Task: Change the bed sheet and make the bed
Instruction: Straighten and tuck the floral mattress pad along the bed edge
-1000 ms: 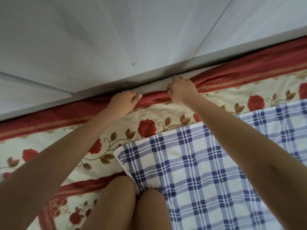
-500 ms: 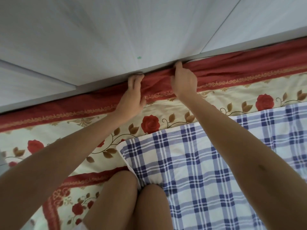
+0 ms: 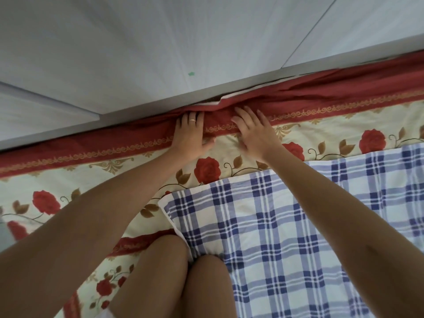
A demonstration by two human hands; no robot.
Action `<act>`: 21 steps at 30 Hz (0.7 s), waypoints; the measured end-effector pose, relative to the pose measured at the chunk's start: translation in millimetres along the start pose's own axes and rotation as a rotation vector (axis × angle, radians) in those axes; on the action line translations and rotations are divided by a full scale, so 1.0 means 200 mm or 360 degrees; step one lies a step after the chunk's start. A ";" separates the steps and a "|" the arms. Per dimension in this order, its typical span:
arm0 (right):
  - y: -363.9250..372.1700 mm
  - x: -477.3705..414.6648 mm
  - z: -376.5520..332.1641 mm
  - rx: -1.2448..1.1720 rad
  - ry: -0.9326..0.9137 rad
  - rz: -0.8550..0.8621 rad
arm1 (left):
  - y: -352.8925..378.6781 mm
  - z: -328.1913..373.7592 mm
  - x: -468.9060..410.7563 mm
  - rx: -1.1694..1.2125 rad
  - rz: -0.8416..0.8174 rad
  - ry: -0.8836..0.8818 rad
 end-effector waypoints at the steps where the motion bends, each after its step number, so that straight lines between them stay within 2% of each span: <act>1: -0.01 -0.03 0.00 0.0067 0.0063 -0.0135 | -0.01 0.01 -0.02 -0.0021 -0.0014 -0.0041; 7: -0.10 -0.25 -0.02 0.0384 0.0243 -0.0397 | -0.05 0.02 -0.12 0.0084 -0.0241 -0.0254; 11: -0.12 -0.34 -0.07 0.0507 0.0309 -0.0630 | -0.07 -0.01 -0.17 0.0301 -0.0471 -0.0220; 15: -0.14 -0.31 -0.06 0.0504 0.0232 -0.0639 | -0.13 -0.04 -0.13 0.0425 -0.0750 -0.0136; 19: -0.30 -0.25 -0.02 0.0522 0.0102 -0.0751 | -0.19 -0.13 -0.05 0.0408 -0.0693 0.0006; 21: -0.40 -0.25 -0.01 0.0487 0.0118 -0.0890 | -0.22 -0.18 -0.03 0.0461 -0.0641 0.0083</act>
Point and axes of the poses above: each hand's wrist, its own x-axis away from the middle knuckle, its own y-axis out of the palm, z = x × y, the point moved 3 cm from there along -x, towards the middle knuckle, and after that the axes turned 14 degrees about y, right-handed, at the moved point
